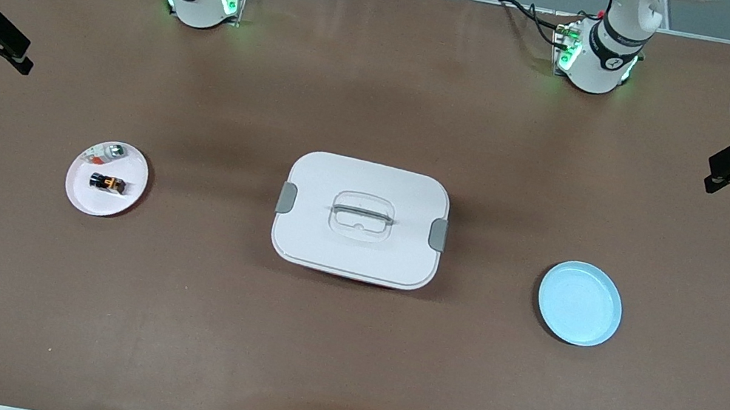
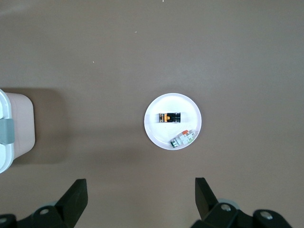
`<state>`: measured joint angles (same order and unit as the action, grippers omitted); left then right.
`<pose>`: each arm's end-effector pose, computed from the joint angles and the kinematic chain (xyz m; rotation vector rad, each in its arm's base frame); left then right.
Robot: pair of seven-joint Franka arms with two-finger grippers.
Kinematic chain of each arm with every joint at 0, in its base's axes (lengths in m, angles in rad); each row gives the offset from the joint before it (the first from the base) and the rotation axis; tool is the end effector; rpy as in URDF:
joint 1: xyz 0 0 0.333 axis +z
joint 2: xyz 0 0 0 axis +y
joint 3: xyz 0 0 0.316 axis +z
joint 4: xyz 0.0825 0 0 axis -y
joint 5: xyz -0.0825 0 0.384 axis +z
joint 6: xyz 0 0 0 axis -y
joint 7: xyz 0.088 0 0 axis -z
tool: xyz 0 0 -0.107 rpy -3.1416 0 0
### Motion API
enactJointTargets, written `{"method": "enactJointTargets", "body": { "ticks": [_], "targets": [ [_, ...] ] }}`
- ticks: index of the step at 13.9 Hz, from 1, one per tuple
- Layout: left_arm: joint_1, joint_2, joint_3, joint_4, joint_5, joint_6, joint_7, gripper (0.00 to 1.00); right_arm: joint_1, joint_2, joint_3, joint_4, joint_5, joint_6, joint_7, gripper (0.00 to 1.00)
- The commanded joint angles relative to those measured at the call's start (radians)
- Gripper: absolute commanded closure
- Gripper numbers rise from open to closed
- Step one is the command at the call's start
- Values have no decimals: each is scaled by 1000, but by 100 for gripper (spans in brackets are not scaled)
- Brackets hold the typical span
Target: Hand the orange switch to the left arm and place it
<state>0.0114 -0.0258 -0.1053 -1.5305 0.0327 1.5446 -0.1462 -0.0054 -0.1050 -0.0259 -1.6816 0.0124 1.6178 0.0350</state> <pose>0.5421 -0.0483 0.6553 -3.1094 -0.0836 -0.0680 0.5255 -0.0159 0.6329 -3.1240 0.1040 -0.0643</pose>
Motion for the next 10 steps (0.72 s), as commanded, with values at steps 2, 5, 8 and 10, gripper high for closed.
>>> {"method": "enactJointTargets", "body": {
  "ticks": [2,5,8,10],
  "targets": [
    [6,-9,2,7,-19,-15,23,0,-8,-15,3,11,-3,-15,-3,0],
    [6,-9,2,13,-19,-15,23,0,-2,-15,3,11,-2,-15,-4,0],
    [7,-9,2,13,-17,-15,23,0,-5,-15,4,11,-2,-18,-56,0],
    [7,-8,2,13,-17,-15,23,0,-4,-13,3,19,-3,-15,-93,0]
  ]
}}
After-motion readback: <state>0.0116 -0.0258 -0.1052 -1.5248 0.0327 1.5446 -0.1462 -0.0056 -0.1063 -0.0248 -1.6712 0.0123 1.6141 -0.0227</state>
